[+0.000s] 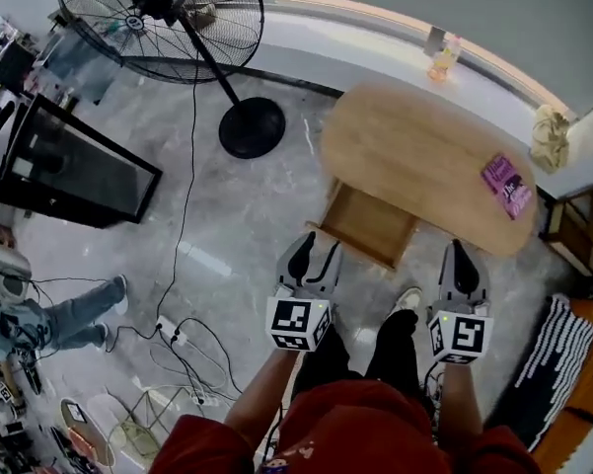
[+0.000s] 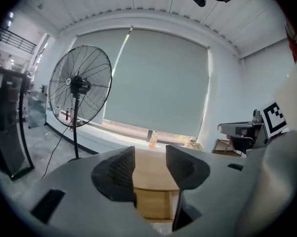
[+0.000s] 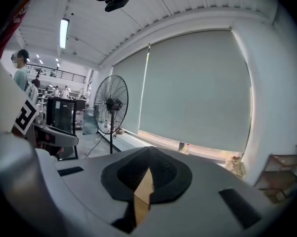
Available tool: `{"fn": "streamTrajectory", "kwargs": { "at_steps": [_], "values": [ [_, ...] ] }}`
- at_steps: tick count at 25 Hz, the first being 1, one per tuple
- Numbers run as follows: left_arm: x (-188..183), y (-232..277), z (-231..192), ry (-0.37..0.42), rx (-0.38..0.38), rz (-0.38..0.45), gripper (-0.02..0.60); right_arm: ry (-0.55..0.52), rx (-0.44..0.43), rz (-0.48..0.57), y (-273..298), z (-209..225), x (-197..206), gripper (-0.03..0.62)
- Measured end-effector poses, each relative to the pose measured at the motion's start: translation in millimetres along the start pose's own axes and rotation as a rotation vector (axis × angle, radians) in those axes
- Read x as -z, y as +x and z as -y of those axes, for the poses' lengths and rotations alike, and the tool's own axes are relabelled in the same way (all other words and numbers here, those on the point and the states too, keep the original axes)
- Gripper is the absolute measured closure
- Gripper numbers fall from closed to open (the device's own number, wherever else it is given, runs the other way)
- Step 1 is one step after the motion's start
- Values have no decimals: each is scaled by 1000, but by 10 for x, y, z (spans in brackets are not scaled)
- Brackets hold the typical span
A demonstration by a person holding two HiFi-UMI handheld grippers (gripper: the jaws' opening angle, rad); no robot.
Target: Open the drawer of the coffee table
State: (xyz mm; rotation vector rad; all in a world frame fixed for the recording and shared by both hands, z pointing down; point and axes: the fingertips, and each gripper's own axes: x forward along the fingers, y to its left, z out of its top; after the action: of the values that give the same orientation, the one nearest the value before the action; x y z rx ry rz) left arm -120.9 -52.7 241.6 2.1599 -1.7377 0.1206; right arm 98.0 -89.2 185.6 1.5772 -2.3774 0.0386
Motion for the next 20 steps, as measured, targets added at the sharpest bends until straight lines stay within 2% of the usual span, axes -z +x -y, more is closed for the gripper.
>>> {"fn": "streamTrajectory", "kwargs": {
  "at_steps": [4,8,16,20],
  "values": [
    [-172,-144,3,55,72,-12,379,59,134,-20,-453,-32,-11,597],
    [-321,-271,146,122,140,-10,379,77,199,-23,-837,-59,-143,597],
    [-376,-450,967,239,265,-1,379,110,322,6,-1582,279,-149,597],
    [-383,-622,1351,284,296,15,379,123,365,24,-1982,466,-122,597]
  ]
}}
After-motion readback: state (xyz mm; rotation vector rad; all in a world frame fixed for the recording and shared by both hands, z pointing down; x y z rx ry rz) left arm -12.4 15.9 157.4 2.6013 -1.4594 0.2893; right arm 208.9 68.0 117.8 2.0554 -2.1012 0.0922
